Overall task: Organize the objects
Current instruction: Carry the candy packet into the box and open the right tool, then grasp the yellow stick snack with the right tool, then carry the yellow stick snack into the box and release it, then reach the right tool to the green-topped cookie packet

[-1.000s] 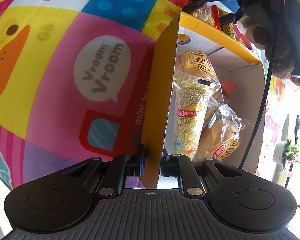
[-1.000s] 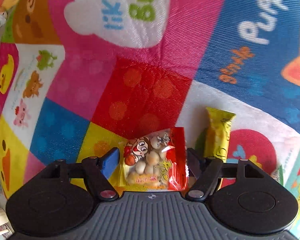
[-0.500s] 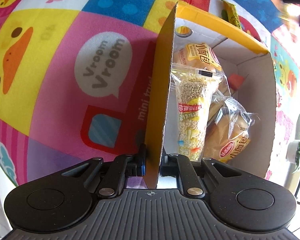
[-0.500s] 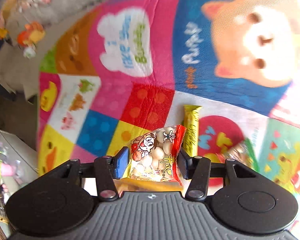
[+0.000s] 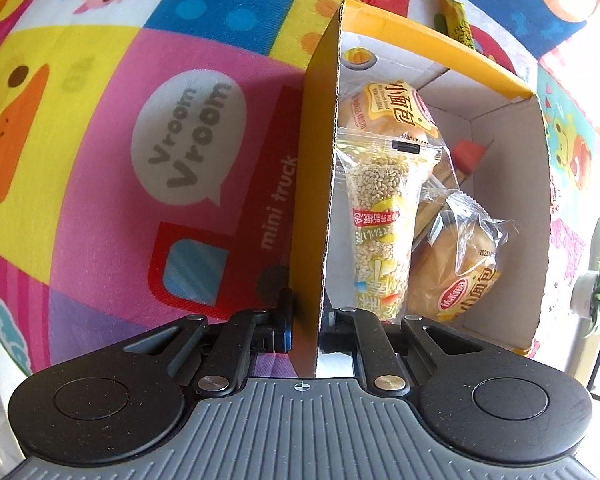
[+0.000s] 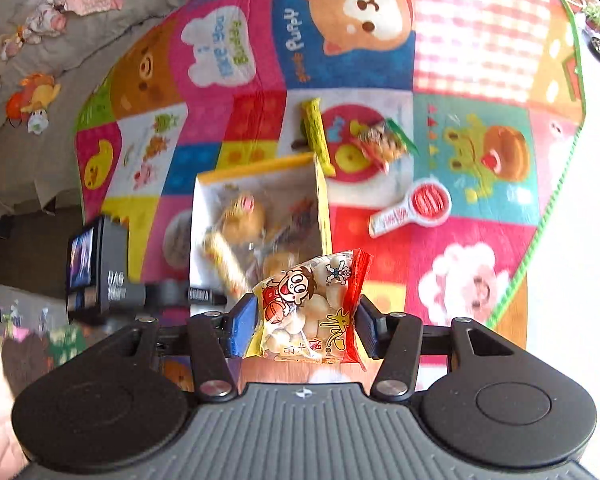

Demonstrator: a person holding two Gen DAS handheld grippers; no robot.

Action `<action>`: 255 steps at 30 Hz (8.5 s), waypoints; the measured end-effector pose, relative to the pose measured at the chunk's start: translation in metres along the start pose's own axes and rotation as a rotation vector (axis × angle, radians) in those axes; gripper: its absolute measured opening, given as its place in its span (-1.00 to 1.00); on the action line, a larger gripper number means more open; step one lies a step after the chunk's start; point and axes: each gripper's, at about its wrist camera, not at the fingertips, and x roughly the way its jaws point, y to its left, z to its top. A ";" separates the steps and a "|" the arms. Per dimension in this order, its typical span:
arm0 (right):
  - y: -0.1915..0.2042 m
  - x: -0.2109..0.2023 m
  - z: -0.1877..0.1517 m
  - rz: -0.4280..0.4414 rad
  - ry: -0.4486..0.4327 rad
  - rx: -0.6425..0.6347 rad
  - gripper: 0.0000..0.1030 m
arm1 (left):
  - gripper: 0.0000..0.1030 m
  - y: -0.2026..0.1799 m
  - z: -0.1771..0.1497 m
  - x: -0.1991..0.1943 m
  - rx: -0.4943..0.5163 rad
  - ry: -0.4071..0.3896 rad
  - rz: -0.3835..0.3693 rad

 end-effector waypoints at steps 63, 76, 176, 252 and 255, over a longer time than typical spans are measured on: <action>0.005 0.030 -0.012 0.111 0.026 0.351 0.40 | -0.66 0.028 0.002 -0.009 0.033 0.006 -0.131; -0.006 0.135 -0.013 0.177 0.300 0.457 -0.39 | -0.69 0.026 0.001 -0.011 0.011 0.017 -0.111; -0.074 0.091 0.102 -0.036 -0.031 -0.041 -0.59 | -0.83 -0.016 0.013 0.002 0.102 0.006 0.049; 0.037 0.121 0.110 0.153 0.098 0.081 0.21 | -0.71 0.025 0.006 -0.011 0.052 -0.012 -0.075; 0.050 0.151 0.133 0.181 0.111 0.084 0.10 | -0.71 0.026 0.005 -0.011 0.037 -0.014 -0.076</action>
